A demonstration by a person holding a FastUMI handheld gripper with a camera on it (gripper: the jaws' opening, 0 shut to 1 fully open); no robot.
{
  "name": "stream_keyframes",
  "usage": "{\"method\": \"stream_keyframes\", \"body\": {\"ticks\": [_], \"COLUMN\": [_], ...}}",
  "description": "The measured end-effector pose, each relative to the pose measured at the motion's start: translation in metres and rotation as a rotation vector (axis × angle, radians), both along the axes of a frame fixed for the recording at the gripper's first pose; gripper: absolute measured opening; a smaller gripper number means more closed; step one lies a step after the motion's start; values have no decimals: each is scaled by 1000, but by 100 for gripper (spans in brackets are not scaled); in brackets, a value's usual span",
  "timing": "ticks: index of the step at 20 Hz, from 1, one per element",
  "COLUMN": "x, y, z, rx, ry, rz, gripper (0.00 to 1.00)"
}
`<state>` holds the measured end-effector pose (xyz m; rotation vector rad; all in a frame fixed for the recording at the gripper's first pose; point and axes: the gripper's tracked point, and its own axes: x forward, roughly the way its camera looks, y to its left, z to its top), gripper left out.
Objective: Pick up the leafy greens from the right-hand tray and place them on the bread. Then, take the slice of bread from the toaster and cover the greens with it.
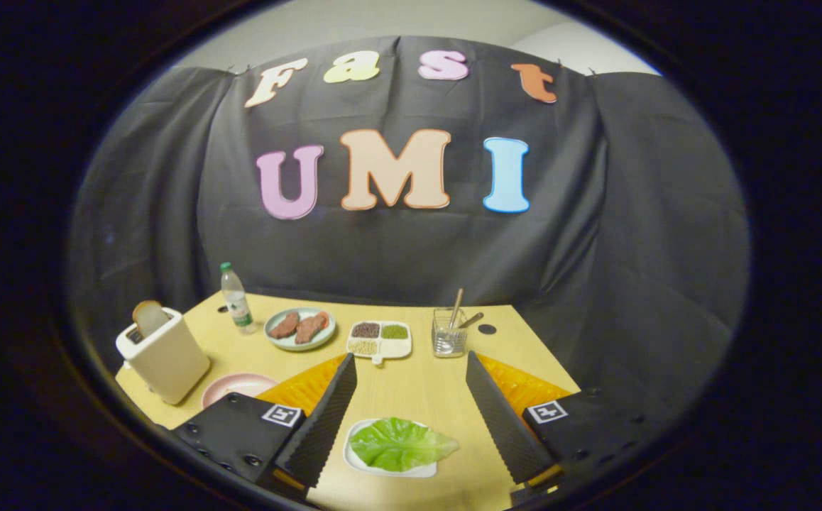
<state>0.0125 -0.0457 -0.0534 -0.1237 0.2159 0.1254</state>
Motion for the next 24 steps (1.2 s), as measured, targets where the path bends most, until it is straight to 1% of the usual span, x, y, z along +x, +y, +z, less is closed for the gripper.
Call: {"method": "stream_keyframes", "body": {"ticks": [6, 8, 12, 14, 16, 20, 24], "x": [12, 20, 31, 30, 35, 36, 35], "y": [-25, -35, -45, -54, -62, -76, -71], "z": [-41, -63, -112, -135, -156, -201, -226], "rx": [-2, -2, 47, 59, 42, -35, -90], "ry": [180, 257, 424, 512, 579, 718, 806], "rz": [94, 115, 154, 172, 184, 203, 254], "gripper": [99, 99, 99, 99, 99, 99, 99]}}
